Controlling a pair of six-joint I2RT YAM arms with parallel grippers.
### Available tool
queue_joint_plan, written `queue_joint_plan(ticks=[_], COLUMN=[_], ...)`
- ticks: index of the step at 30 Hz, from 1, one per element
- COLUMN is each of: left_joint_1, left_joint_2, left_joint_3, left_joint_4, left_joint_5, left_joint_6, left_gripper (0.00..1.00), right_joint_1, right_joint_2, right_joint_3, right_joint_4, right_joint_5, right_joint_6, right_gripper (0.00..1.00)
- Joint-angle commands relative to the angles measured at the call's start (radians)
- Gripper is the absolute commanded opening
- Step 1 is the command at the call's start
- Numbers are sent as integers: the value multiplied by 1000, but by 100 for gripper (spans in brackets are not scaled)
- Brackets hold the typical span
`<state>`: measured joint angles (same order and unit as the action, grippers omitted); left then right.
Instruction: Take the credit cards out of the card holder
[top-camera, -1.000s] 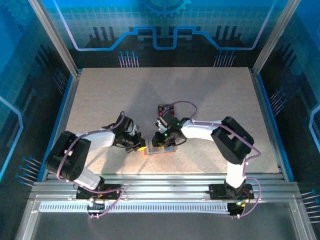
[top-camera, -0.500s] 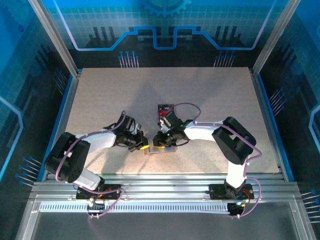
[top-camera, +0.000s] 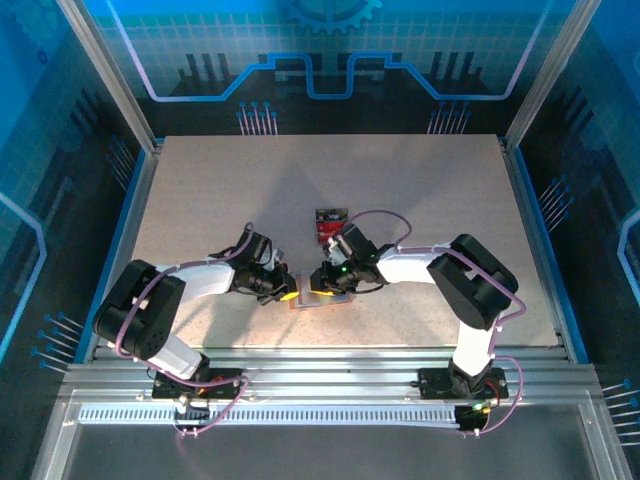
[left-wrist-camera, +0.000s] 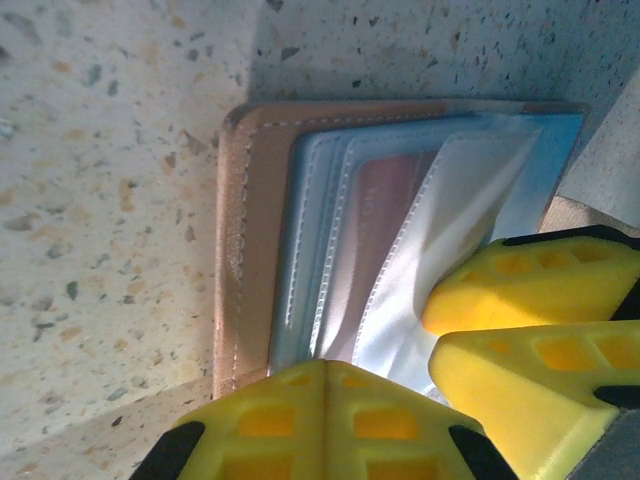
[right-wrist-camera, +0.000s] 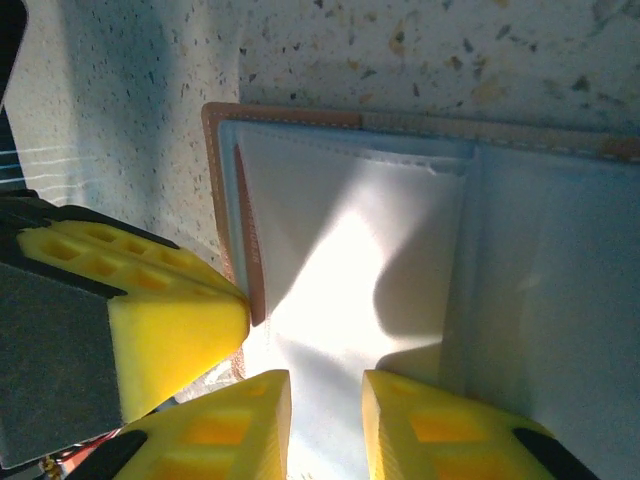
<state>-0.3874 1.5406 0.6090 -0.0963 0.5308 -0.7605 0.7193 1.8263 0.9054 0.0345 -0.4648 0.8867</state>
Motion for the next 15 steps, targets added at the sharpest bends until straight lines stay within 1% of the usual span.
queue_joint_plan(ticks=[1,4,12,15], left_joint_1=[-7,-6,-6,-7], left_joint_2=[-1,-18,-75,-72], left_joint_3=[14,17,16,19], left_joint_4=[-23,-15,39,48], left_joint_5=[-7,-8,4,11], left_joint_6=[7,-6,-65,-73], left_gripper=[1,2,20,22], right_joint_1=[-23,-30,-40,-43], right_joint_2=[-16,-16,-7,0], right_joint_3=[-53,-75,-108,-111], right_joint_4=[84,132,199,218], right_joint_5=[-40,-55,-81,-88], right_joint_6=[48,67,89,97], right_gripper=[25,25,24,24])
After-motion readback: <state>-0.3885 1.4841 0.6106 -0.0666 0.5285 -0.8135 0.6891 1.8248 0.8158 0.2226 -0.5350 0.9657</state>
